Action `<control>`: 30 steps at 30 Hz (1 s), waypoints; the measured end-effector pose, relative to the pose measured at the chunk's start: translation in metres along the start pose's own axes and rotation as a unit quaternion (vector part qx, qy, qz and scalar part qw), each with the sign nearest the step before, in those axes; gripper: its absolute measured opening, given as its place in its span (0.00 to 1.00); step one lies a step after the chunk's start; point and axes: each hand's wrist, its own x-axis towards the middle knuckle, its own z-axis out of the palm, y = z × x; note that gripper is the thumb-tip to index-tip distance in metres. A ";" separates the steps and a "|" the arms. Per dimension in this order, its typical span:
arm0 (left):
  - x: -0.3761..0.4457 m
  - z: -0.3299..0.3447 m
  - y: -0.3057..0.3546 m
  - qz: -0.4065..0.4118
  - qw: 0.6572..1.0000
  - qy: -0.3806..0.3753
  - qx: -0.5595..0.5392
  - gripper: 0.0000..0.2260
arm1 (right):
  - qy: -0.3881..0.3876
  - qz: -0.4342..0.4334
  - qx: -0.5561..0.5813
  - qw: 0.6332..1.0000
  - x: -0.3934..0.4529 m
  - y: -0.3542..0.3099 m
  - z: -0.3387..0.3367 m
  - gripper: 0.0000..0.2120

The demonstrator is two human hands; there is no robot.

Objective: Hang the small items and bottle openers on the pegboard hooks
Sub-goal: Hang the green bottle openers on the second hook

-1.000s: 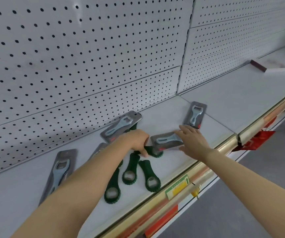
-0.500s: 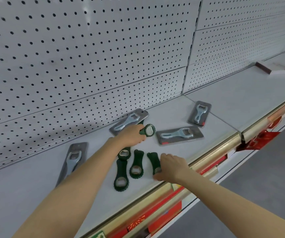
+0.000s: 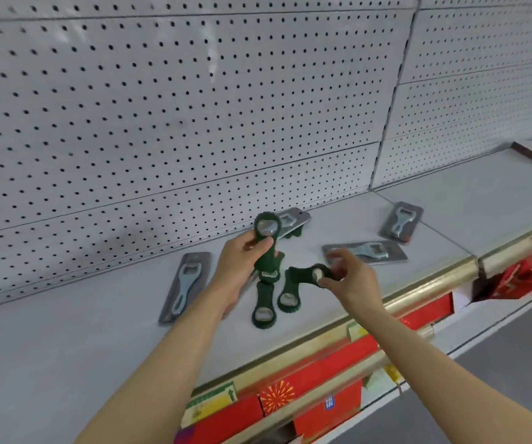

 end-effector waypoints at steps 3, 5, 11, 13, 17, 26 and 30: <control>-0.033 -0.019 0.007 0.020 0.997 0.060 0.051 0.05 | 0.012 -0.029 0.055 0.998 -0.010 -0.023 -0.006 0.14; -0.058 -0.028 0.013 0.042 0.995 0.083 0.043 0.08 | 0.000 -0.035 0.130 0.991 -0.022 -0.040 -0.007 0.13; -0.144 -0.059 0.037 0.158 0.974 0.151 0.060 0.24 | -0.017 -0.093 0.254 0.963 -0.074 -0.098 -0.004 0.10; -0.165 -0.072 0.047 0.192 0.964 0.171 0.066 0.24 | -0.031 -0.117 0.271 0.955 -0.090 -0.118 0.000 0.11; -0.200 -0.105 0.070 0.228 0.947 0.221 0.042 0.24 | -0.084 -0.169 0.267 0.945 -0.112 -0.157 0.010 0.15; -0.256 -0.198 0.110 0.295 0.910 0.288 0.033 0.24 | -0.160 -0.194 0.371 0.894 -0.166 -0.262 0.048 0.11; -0.272 -0.251 0.118 0.301 0.901 0.307 0.053 0.26 | -0.172 -0.191 0.405 0.878 -0.189 -0.306 0.078 0.10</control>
